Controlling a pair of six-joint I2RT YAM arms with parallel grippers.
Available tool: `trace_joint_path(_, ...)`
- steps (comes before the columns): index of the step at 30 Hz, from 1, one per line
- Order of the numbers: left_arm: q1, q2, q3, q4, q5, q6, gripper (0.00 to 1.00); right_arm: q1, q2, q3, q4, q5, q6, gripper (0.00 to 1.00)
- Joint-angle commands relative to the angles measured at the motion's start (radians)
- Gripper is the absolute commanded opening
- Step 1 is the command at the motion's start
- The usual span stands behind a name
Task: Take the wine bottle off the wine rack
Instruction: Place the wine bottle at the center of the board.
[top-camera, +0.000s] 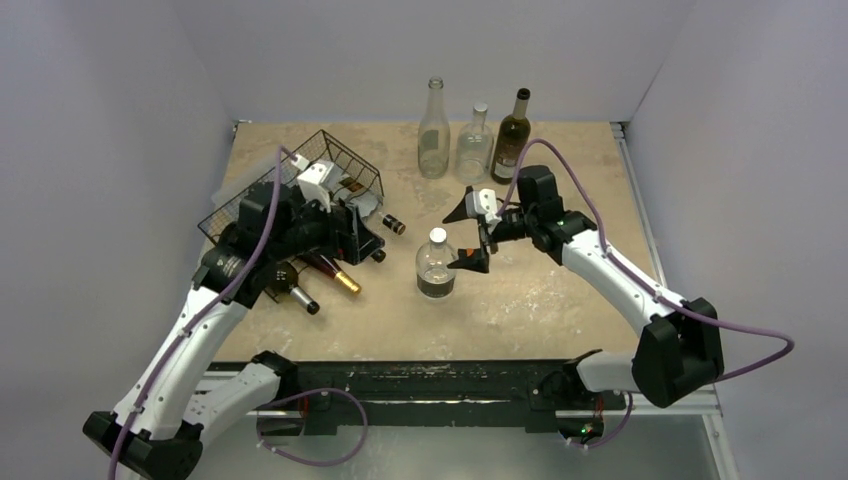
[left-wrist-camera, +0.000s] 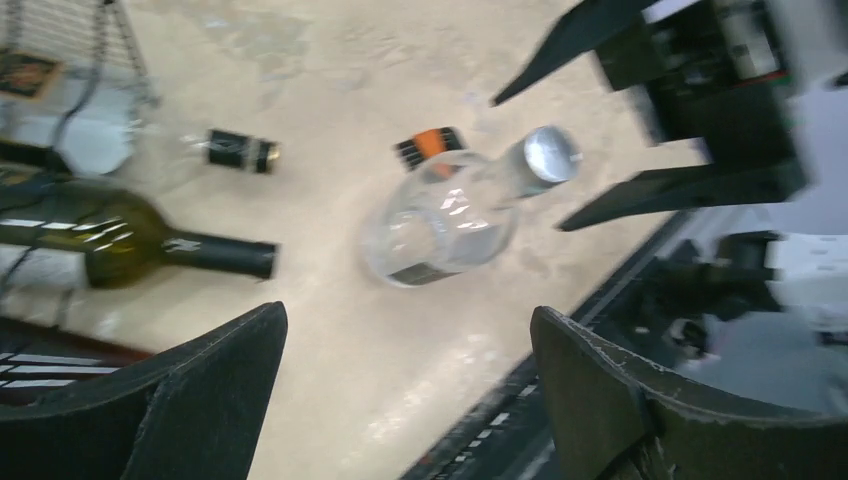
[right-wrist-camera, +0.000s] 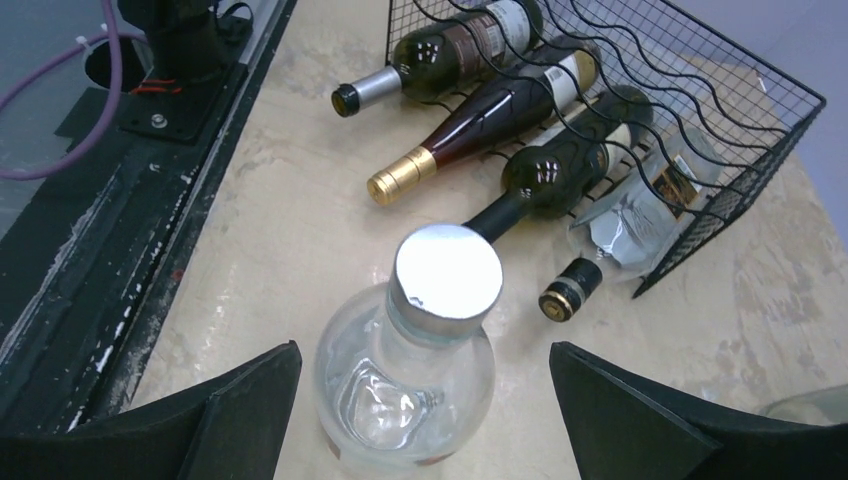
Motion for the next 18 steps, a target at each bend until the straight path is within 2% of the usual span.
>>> trace_joint_path(1, 0.018, -0.056, -0.137, 0.117, -0.275, 0.221, 0.93, 0.034, 0.015, 0.086, -0.072, 0.012, -0.013, 0.99)
trace_joint_path(4, 0.028, -0.089, -0.186, 0.176, -0.288, 0.249, 0.93, 0.051, 0.011, 0.082, -0.056, 0.024, -0.003, 0.99)
trace_joint_path(7, 0.041, -0.101, -0.176, 0.146, -0.295, 0.271, 0.93, 0.055, 0.002, 0.046, 0.014, 0.019, 0.044, 0.99)
trace_joint_path(11, 0.041, -0.102, -0.192, 0.139, -0.238, 0.282, 0.93, 0.066, 0.018, 0.023, 0.064, 0.016, 0.074, 0.96)
trace_joint_path(14, 0.042, -0.093, -0.185, 0.127, -0.269, 0.293, 0.93, 0.087, 0.071, 0.062, 0.066, 0.021, 0.102, 0.87)
trace_joint_path(18, 0.042, -0.090, -0.186, 0.120, -0.289, 0.302, 0.93, 0.126, 0.147, 0.136, -0.009, 0.038, 0.083, 0.69)
